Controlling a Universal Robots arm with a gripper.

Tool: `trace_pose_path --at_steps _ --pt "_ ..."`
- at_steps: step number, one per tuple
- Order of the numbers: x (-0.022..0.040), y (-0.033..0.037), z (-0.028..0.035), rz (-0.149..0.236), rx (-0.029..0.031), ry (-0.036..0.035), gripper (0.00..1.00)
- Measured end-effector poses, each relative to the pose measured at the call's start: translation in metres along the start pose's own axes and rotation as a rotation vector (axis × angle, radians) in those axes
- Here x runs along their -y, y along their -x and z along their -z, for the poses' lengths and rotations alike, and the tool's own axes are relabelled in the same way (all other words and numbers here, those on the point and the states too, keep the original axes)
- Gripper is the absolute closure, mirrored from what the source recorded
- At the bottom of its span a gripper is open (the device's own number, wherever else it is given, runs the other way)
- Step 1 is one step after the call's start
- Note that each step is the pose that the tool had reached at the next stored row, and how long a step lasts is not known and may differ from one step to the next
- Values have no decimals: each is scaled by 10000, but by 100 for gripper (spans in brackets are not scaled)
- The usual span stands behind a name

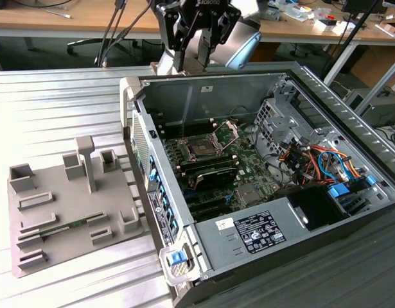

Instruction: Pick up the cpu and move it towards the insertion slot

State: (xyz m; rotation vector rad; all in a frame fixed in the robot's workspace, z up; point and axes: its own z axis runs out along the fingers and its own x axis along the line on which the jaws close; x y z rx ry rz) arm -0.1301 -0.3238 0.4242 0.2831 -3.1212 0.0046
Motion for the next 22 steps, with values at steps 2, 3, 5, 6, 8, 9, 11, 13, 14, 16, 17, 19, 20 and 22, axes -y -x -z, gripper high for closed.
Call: trace_pose_path --at_steps 2,3,5,6,8,9,11,13,14,16,17,19,20,22 --pt "3 15 -6 1 -2 -11 45" --pt "5 27 -11 0 -3 -19 45" --pt "10 55 -21 0 -7 -34 45" --pt "12 65 -25 -1 -7 -37 45" --pt "16 88 -36 0 -9 -44 45" --pt "18 97 -42 -1 -9 -47 45" --pt "22 120 -60 0 -10 -53 45" --pt "26 141 -75 0 -10 -53 45" --pt "28 148 -82 0 -9 -53 45" --pt "36 163 -95 -1 -8 -53 45" --pt "42 170 -101 -1 -11 -54 45" --pt "62 183 -116 -1 -10 -54 45" --pt "73 188 -123 -7 -12 -54 45" --pt "97 197 -146 -42 -9 -51 45"
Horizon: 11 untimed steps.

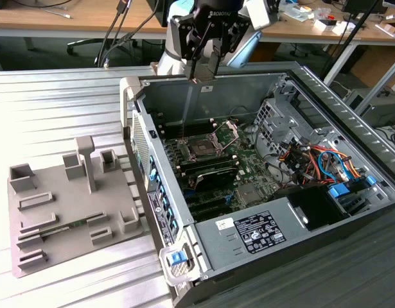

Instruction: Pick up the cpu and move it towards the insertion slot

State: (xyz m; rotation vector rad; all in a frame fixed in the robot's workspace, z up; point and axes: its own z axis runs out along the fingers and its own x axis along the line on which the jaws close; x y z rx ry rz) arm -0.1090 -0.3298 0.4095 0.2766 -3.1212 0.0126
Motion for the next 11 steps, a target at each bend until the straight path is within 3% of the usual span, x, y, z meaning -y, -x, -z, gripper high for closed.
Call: trace_pose_path --at_steps 11 --pt "52 71 -115 -307 19 136 45"
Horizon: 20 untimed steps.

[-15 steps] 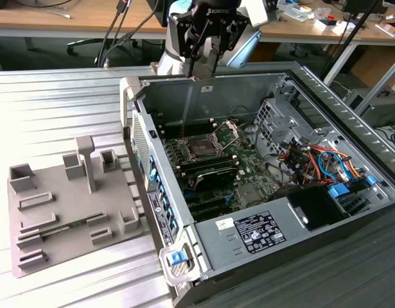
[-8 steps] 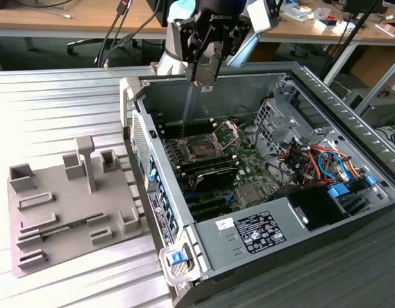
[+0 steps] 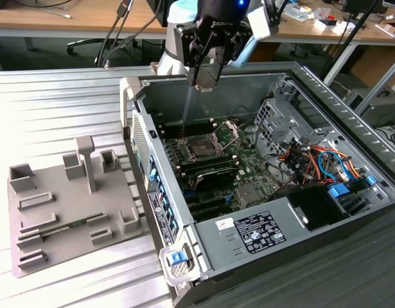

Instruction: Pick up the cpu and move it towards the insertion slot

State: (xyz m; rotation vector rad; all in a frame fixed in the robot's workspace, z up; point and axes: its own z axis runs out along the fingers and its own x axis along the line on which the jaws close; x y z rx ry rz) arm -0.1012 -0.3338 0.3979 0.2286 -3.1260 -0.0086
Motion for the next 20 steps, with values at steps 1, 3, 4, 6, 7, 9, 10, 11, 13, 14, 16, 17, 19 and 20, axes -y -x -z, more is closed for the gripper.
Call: trace_pose_path --at_steps 1,3,4,6,7,9,10,11,13,14,16,17,19,20 --pt "5 12 -7 -5 1 5 45" --pt "14 37 -19 -11 4 15 45" --pt "20 50 -27 -16 7 29 45" --pt "31 67 -33 -27 12 86 45" --pt "39 76 -38 -35 29 191 45" --pt "47 82 -41 -44 58 389 45" --pt "52 85 -43 -50 78 520 45" --pt "56 87 -44 -55 93 628 45" --pt "65 90 -48 -67 127 864 45" --pt "73 95 -54 -72 147 995 45" --pt "96 103 -76 -70 161 1086 45" --pt "109 110 -87 -71 163 1115 45" --pt "123 121 -104 -69 167 1140 45" --pt "130 131 -116 -70 169 1151 45"
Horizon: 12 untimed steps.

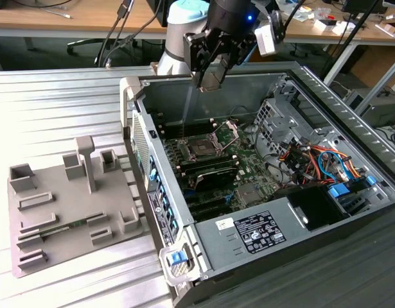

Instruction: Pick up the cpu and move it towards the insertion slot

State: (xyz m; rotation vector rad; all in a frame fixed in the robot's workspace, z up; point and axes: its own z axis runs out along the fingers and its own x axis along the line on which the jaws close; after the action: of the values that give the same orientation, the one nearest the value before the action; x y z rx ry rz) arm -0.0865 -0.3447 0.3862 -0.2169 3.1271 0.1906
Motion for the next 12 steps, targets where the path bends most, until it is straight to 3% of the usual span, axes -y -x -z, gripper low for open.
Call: trace_pose_path --at_steps 12 --pt "95 113 -83 0 4 28 45"
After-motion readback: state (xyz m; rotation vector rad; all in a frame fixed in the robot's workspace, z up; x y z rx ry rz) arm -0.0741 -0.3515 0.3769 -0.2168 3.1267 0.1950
